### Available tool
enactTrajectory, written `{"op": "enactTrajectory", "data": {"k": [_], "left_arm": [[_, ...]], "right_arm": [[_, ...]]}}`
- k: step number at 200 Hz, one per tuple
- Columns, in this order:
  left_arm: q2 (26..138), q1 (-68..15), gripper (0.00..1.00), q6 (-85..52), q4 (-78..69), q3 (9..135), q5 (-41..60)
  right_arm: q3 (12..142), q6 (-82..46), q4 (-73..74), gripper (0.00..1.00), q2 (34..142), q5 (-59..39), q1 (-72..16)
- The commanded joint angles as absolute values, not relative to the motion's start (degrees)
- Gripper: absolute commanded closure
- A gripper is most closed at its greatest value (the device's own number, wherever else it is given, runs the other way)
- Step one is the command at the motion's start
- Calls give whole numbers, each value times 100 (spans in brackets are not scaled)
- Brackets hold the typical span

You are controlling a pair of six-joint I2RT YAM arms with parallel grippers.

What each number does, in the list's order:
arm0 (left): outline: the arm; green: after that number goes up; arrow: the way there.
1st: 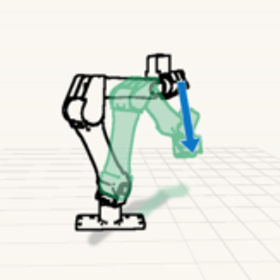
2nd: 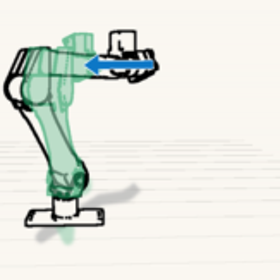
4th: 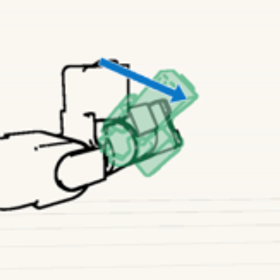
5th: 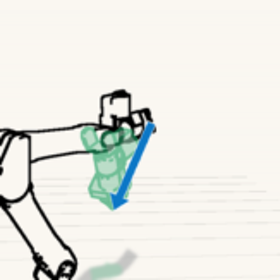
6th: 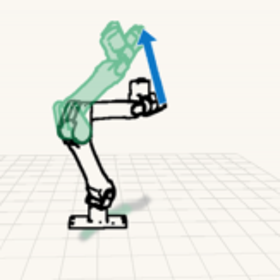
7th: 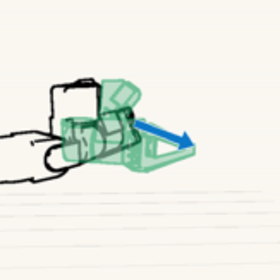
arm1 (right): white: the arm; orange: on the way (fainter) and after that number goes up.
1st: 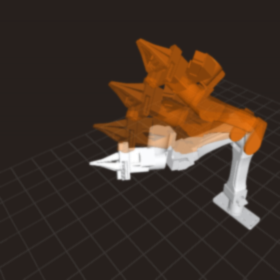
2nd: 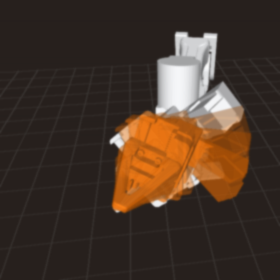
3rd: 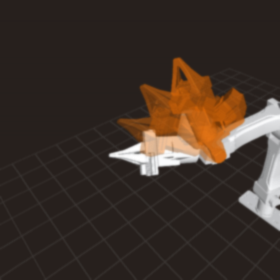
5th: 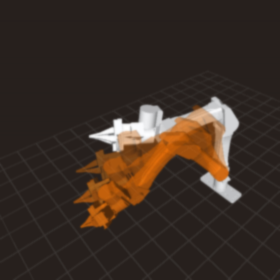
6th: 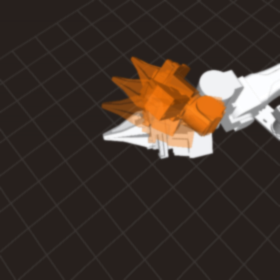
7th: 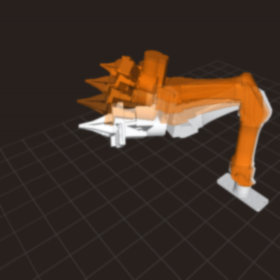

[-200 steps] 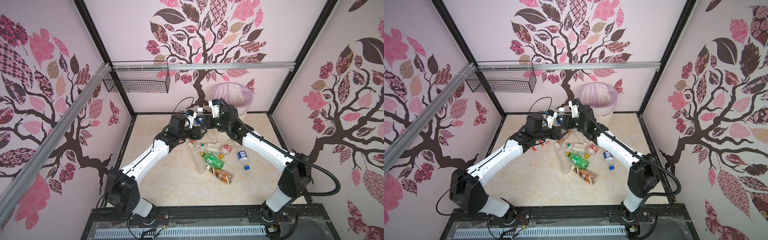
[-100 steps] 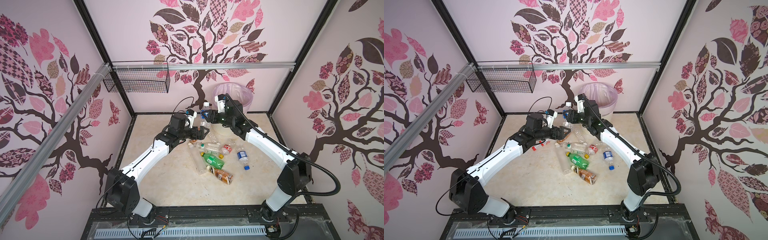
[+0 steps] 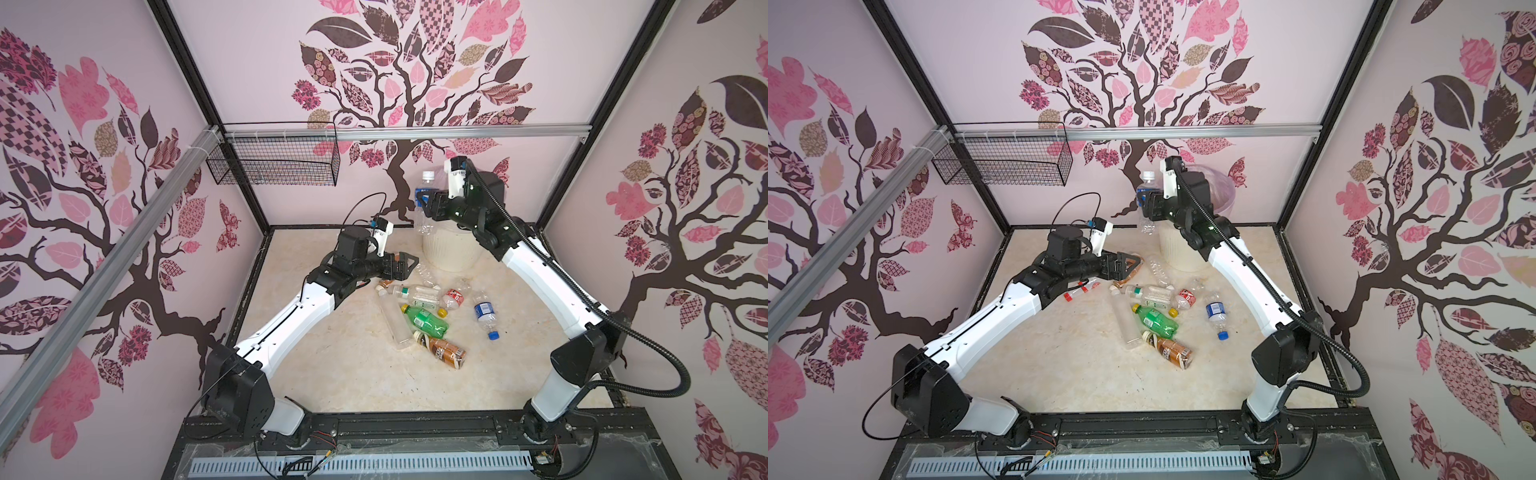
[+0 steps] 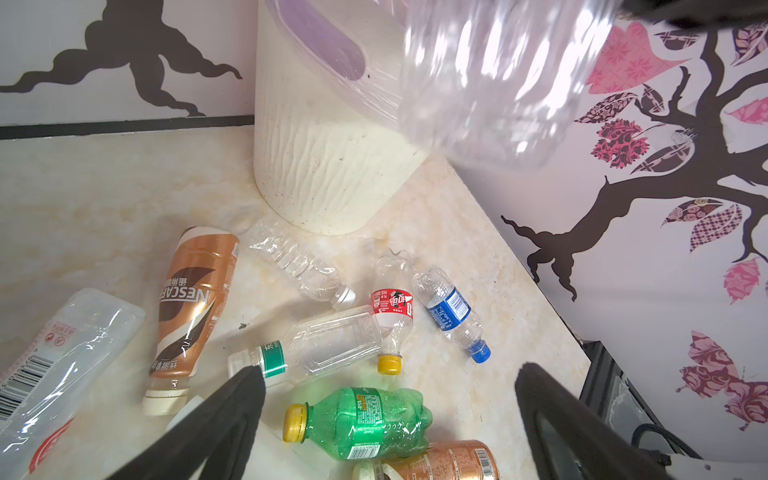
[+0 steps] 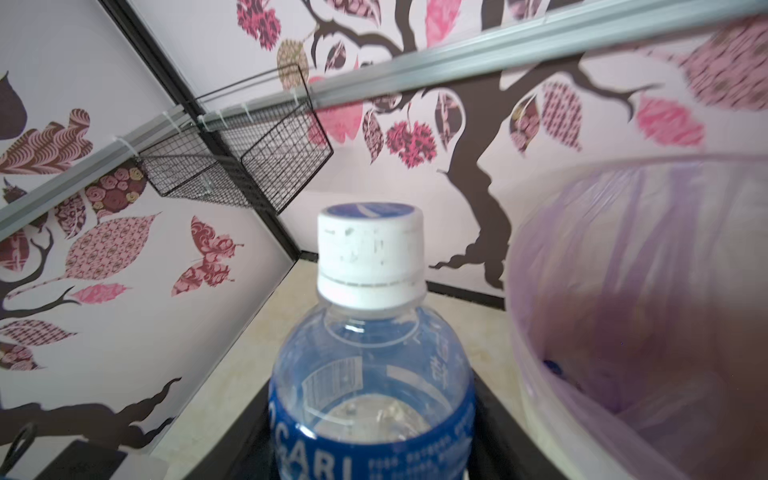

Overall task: Throw the plastic bottles in the bin
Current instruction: 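Carry the Pocari bottle with the right gripper over the bin, then open the right gripper above the bin to drop the Pocari bottle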

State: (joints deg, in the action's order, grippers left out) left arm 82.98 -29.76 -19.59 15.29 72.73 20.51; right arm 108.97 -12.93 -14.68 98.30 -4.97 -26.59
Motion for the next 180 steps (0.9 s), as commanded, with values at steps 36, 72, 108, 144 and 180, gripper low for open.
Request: {"op": "enactTrajectory", "data": {"k": [36, 72, 108, 144, 180], "left_arm": [[8091, -3362, 2, -1488, 1711, 7968, 1635], [8053, -3635, 2, -1247, 1742, 8138, 1388], [8021, -3639, 2, -1248, 1723, 8131, 1397], [7976, -3647, 2, -1256, 1744, 8095, 1354], [7928, -3643, 2, -1248, 1793, 7988, 1294]], "right_arm": [[12424, -304, -1799, 48, 9727, 802, -2610], [12619, 113, -1051, 48, 9288, 1106, -2608], [12739, 415, -665, 48, 9414, 1467, -2525], [13542, -492, -1735, 43, 10780, 1038, -1781], [15151, -639, -3459, 1, 12204, 1098, -1670]]}}
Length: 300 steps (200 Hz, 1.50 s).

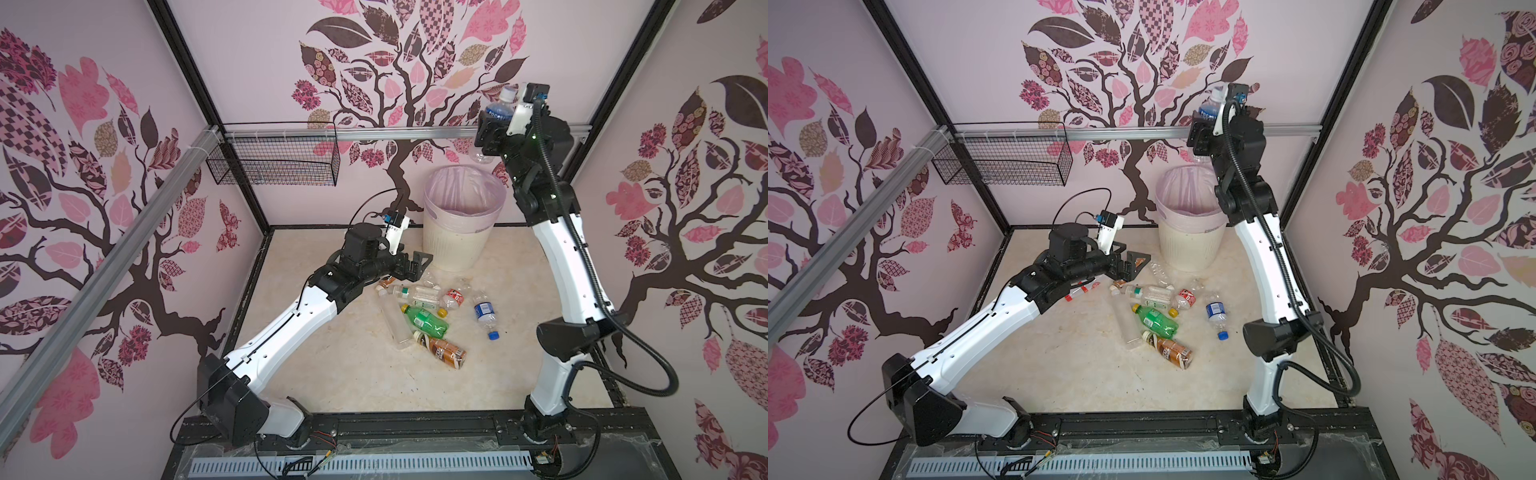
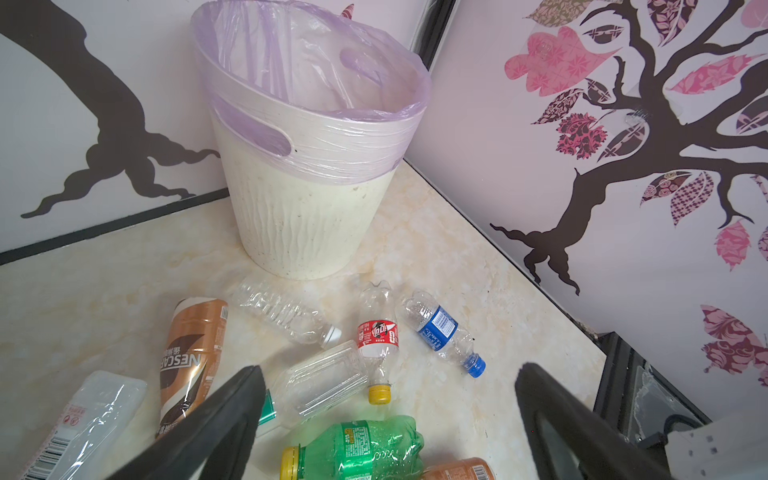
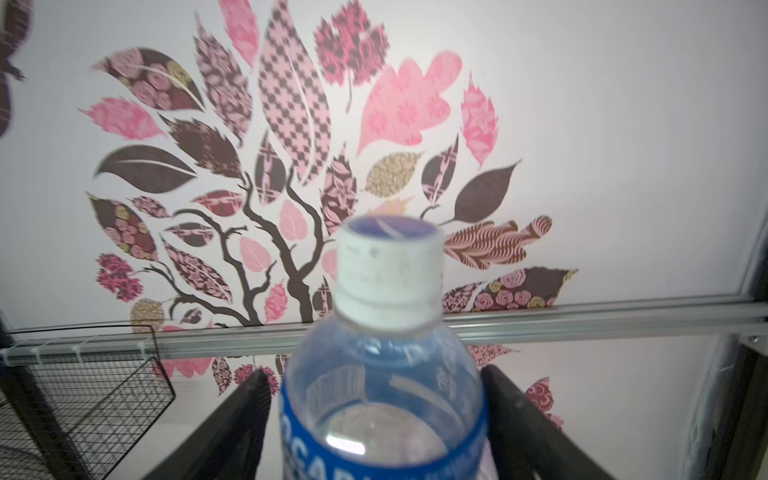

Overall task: Throw the plastic bottles in the bin
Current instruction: 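Open the right gripper above the bin to drop the Pocari bottle, then lower the left gripper onto the red-cap clear bottle while the right gripper draws back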

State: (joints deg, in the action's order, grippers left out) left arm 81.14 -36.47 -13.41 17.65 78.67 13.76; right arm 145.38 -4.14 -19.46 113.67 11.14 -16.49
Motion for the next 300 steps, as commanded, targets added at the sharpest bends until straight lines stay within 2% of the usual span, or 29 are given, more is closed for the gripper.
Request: {"op": "enactTrajectory", "data": {"k": [1, 18, 55, 109, 153, 186, 204, 254, 300], "left_arm": [[7928, -3641, 2, -1248, 1793, 7988, 1289], [7928, -3646, 2, -1235, 1832, 7987, 1274], [7951, -3643, 2, -1273, 1850, 7963, 1257], [8037, -3648, 2, -1380, 1965, 7968, 1125], [8136, -3640, 2, -1376, 2274, 7997, 501], [8191, -3577, 2, -1327, 2611, 7989, -402], [8272, -3300, 2, -1498, 2937, 8023, -582], [8787, -1803, 2, -2370, 3614, 7737, -235], [9228, -1469, 2, -2206, 3707, 7583, -430]], "right_arm": [[15169, -640, -3474, 1, 12215, 1098, -1670], [15095, -673, -3357, 1, 12101, 1149, -1667], [14039, -628, -2625, 1, 11407, 1154, -1668], [13990, -617, -2812, 1, 11365, 1053, -1670], [13388, -794, -2643, 0, 11049, 808, -1679], [12532, -840, -2306, 1, 10580, 703, -1822], [11839, -822, -2006, 1, 10240, 657, -1995], [9580, -1061, -988, 1, 9183, 435, -2749], [8066, -1097, -341, 0, 8825, 228, -3458]]}}
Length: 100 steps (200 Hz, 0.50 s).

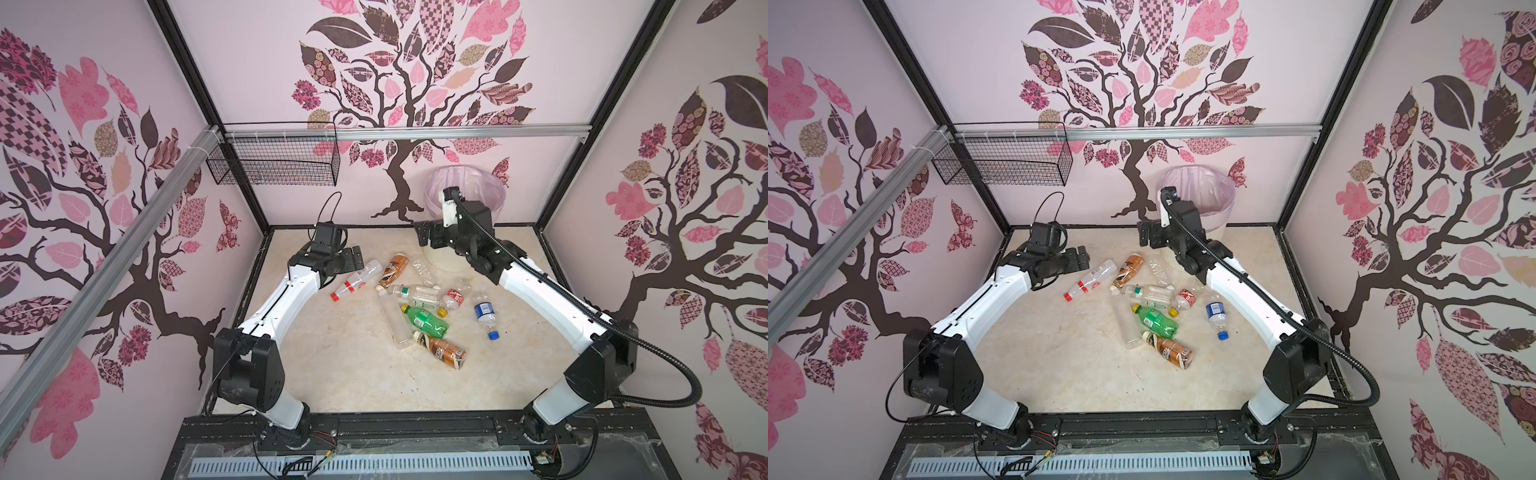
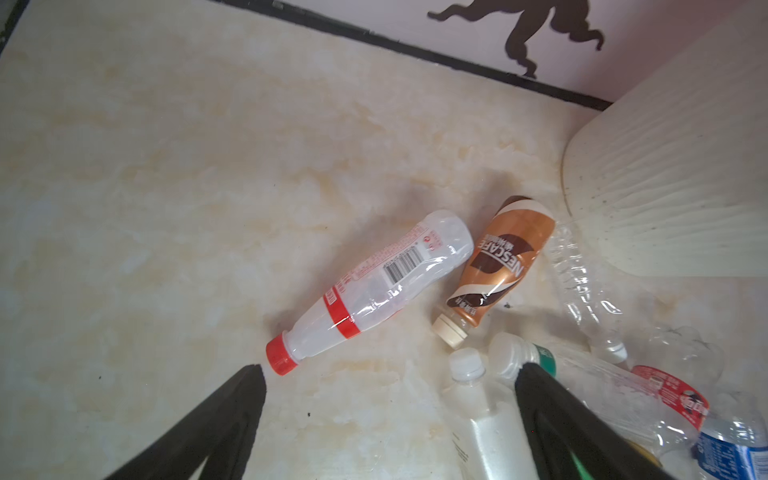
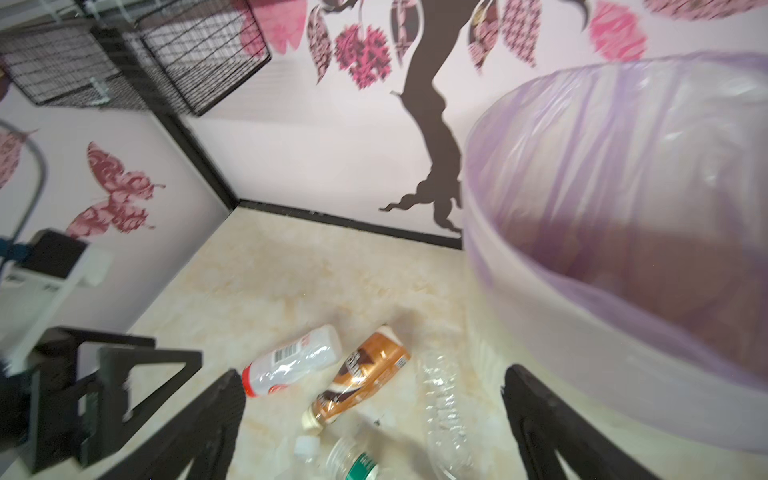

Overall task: Throw the plastic bottles in the bin
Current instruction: 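Lower the left gripper onto the red-cap clear bottle while the right gripper draws back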

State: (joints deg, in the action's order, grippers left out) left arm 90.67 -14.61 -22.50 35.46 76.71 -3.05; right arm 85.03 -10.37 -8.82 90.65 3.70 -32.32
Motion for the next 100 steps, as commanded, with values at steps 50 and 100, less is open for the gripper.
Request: {"op": "enactTrajectory", "data": {"k": [50, 100], "left_arm": [[9665, -1162, 2, -1982, 3674, 7436, -599], [10472, -1096, 5, -1953, 3945, 7958, -294]], "right_arm": [[7261, -1229, -177, 0, 8700, -116, -3523], [6836, -1223, -171, 1, 8500, -253, -3521]]}}
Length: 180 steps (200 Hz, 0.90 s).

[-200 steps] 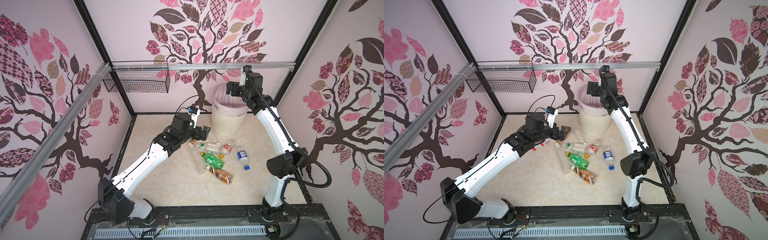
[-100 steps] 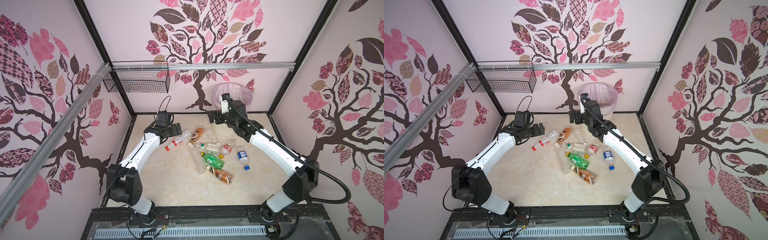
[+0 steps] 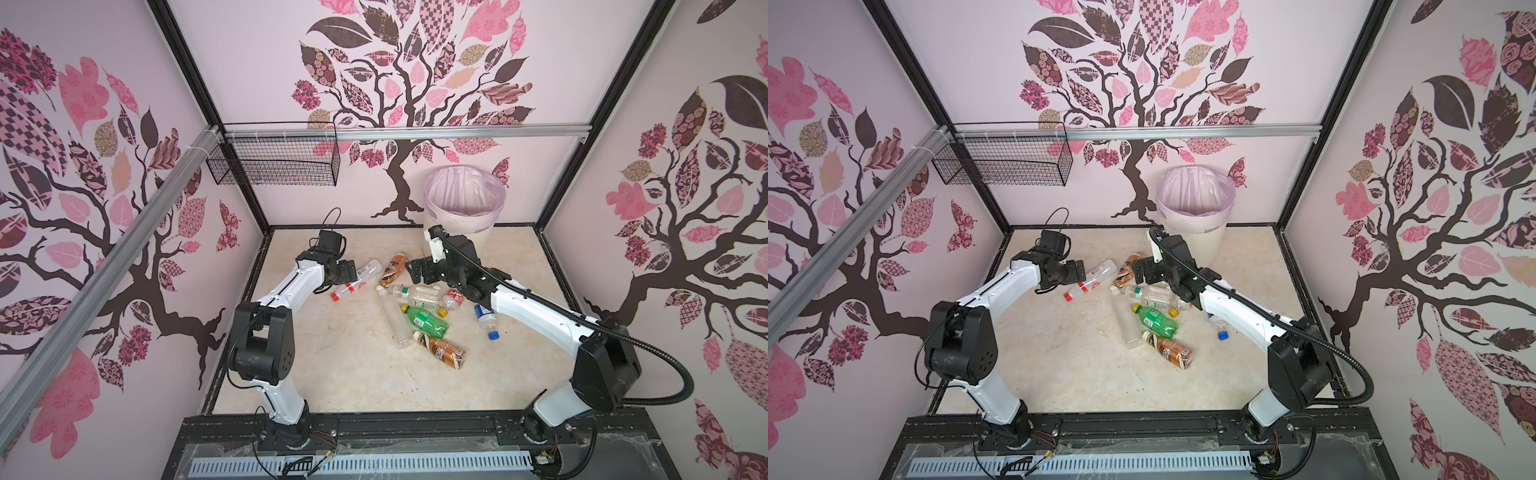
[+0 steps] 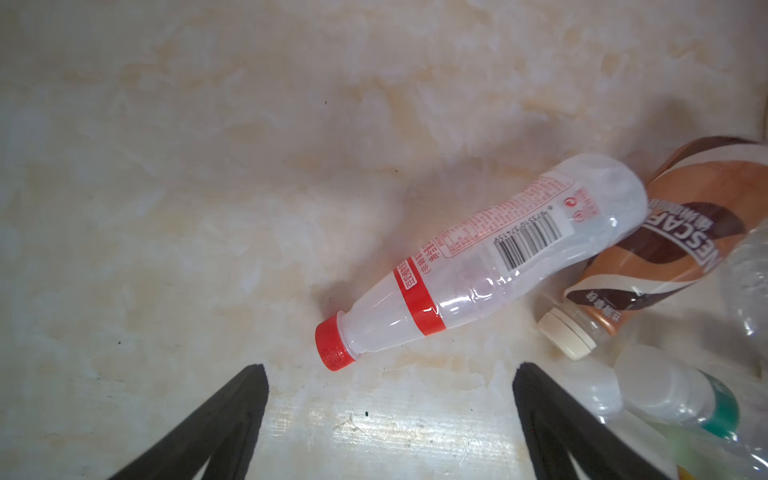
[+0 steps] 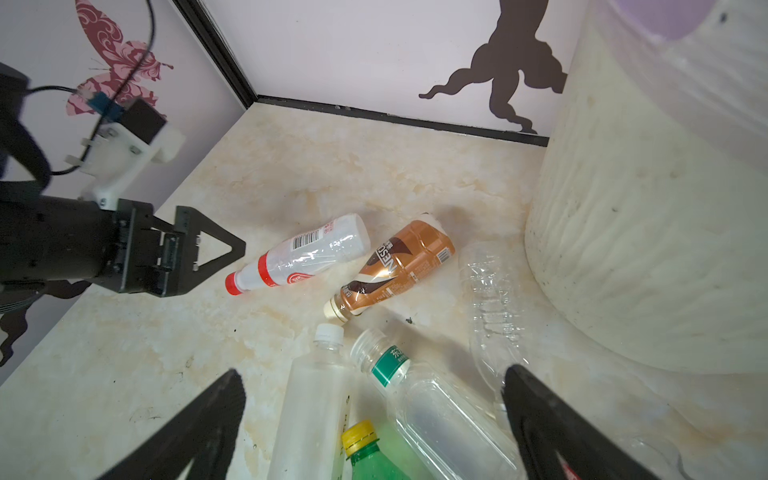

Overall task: Throw the plastic bottles in the bin
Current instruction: 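Lower the left gripper onto the red-cap clear bottle while the right gripper draws back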

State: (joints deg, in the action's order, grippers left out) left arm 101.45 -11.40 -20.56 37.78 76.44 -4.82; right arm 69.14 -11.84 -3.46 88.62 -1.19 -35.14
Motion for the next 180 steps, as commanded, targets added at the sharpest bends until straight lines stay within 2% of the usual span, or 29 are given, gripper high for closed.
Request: {"op": "enactTrajectory", "data": {"k": [1, 30, 98, 180], "left_arm": [[10488, -1093, 5, -1952, 3959, 7969, -283], [10629, -1028, 7, -1936, 3870, 8002, 137], [10992, -1020, 8, -1833, 4016, 8306, 87], [11150, -1116, 8, -1951, 3880, 8223, 511]], "right_arm": [[6833, -1218, -169, 0, 8495, -254, -3523], [6725, -1185, -144, 1, 8509, -280, -3521], [6626, -1245, -64, 0, 8468, -375, -3524], [6584, -1187, -87, 1, 8411, -284, -3524]]}}
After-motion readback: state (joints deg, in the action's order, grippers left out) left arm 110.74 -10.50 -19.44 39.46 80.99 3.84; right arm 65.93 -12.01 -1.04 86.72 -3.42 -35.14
